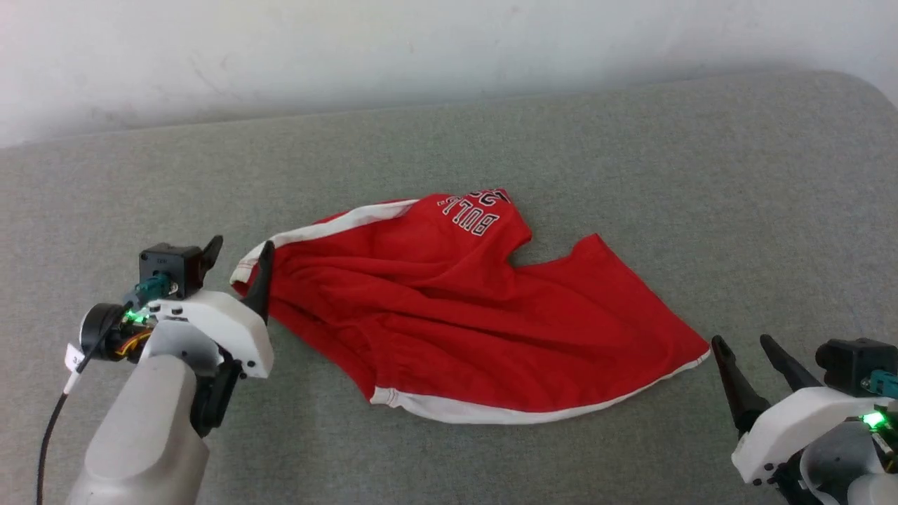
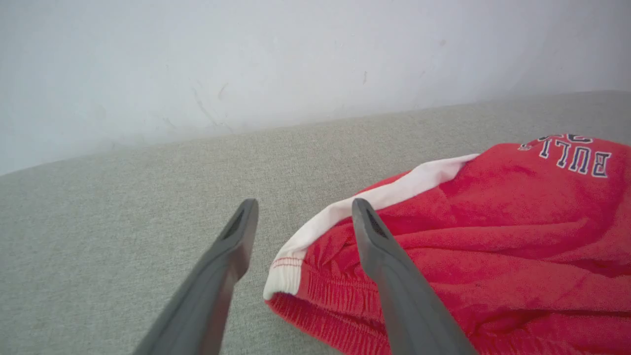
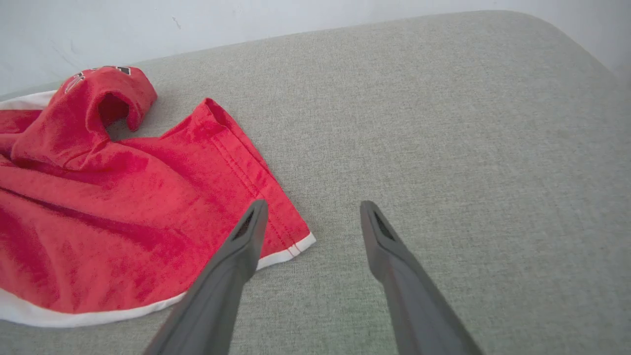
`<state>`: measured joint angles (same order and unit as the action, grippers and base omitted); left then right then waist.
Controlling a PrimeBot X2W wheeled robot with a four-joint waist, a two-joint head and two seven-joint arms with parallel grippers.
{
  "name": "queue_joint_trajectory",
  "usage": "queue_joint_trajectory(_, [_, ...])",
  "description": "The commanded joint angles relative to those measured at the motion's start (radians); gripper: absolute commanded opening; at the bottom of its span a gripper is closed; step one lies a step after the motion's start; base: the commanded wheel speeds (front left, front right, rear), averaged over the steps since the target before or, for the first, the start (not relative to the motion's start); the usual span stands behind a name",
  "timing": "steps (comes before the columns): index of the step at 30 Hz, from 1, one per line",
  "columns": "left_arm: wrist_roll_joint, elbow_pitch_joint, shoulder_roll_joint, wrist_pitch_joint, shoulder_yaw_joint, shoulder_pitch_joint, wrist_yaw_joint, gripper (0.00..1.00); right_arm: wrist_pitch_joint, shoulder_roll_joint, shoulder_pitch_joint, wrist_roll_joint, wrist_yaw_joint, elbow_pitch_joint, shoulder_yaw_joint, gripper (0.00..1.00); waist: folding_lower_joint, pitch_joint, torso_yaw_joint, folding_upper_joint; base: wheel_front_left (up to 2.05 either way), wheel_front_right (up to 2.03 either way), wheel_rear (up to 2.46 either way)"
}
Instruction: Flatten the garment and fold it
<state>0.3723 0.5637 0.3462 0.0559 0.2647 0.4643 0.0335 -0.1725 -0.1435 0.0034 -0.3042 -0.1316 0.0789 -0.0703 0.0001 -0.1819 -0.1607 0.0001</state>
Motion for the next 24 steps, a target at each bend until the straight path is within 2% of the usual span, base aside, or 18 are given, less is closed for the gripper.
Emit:
queue_joint_trajectory(1, [-0.003, -0.014, -0.013, 0.060, 0.000, -0.004, 0.004, 1.00, 0.012, -0.008, -0.002, -0.011, 0.001, -0.004, -0.001, 1.00, -0.0001, 0.048, 0.041, -0.0001, 0.00, 0.00, 0.00])
queue_joint_trajectory(7, [-0.013, -0.102, -0.041, 0.145, 0.029, -0.091, 0.004, 1.00, 0.027, -0.018, 0.018, -0.020, 0.001, -0.015, -0.011, 1.00, -0.0001, 0.107, 0.088, -0.0001, 0.00, 0.00, 0.00])
queue_joint_trajectory(11, [-0.008, -0.204, -0.055, 0.153, 0.059, -0.196, 0.010, 1.00, 0.039, -0.021, 0.039, -0.014, 0.001, -0.022, -0.016, 1.00, -0.0001, 0.127, 0.108, -0.0001, 0.00, 0.00, 0.00])
queue_joint_trajectory(17, [0.003, -0.330, -0.051, 0.048, 0.150, -0.331, 0.043, 1.00, 0.048, -0.007, 0.059, -0.006, 0.001, -0.021, -0.026, 1.00, -0.0001, 0.118, 0.114, -0.0001, 0.00, 0.00, 0.00])
queue_joint_trajectory(24, [0.019, -0.376, -0.031, -0.041, 0.239, -0.363, 0.076, 1.00, 0.047, 0.005, 0.060, -0.002, 0.001, -0.020, -0.040, 1.00, -0.0001, 0.085, 0.102, -0.0001, 0.00, 0.00, 0.00])
